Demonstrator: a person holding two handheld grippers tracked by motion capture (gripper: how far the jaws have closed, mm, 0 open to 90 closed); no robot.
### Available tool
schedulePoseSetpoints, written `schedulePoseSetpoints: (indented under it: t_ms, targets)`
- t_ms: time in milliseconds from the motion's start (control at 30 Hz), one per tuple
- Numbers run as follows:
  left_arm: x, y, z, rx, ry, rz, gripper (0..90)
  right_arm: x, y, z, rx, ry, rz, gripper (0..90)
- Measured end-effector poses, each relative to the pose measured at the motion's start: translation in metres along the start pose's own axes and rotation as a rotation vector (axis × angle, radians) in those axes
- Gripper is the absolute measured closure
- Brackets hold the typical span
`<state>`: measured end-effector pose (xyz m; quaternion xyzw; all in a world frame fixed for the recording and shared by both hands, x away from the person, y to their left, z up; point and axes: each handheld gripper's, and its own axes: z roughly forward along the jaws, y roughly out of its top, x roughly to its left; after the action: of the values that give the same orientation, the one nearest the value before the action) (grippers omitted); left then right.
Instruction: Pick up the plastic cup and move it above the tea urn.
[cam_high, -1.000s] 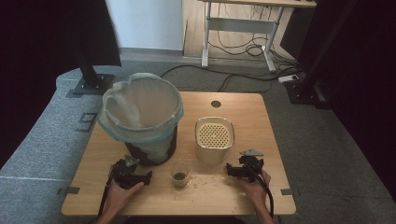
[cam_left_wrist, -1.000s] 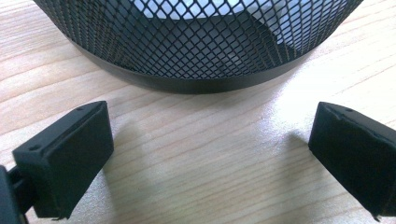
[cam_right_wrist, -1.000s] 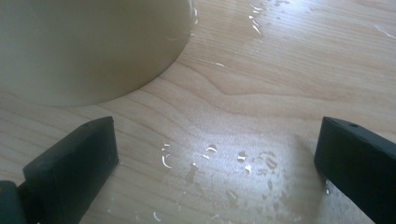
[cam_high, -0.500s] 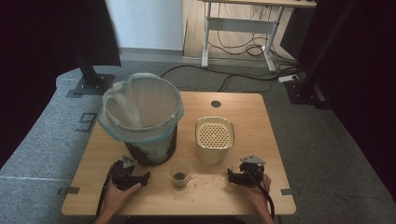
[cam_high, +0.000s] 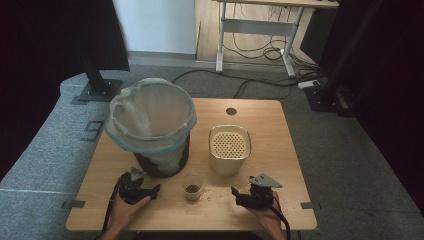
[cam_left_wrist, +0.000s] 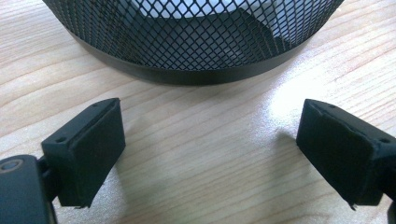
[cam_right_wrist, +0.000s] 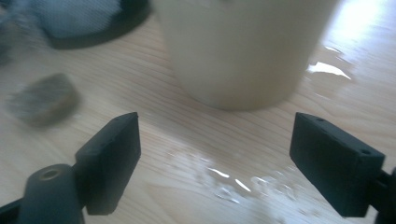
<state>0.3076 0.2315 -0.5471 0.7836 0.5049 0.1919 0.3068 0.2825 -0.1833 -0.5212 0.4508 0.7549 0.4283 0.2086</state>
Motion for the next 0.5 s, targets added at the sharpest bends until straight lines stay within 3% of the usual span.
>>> schedulePoseSetpoints:
  t_ms: [167,500]
  targets:
    - [0.000,0.000,0.000,-0.002,0.003,-0.002,7.8,0.015,0.003,0.004,-0.017,0.073,-0.009,19.2]
    - [0.000,-0.001,0.000,-0.001,0.003,0.000,8.0,0.043,0.006,0.016,-0.030,0.173,-0.051,21.9]
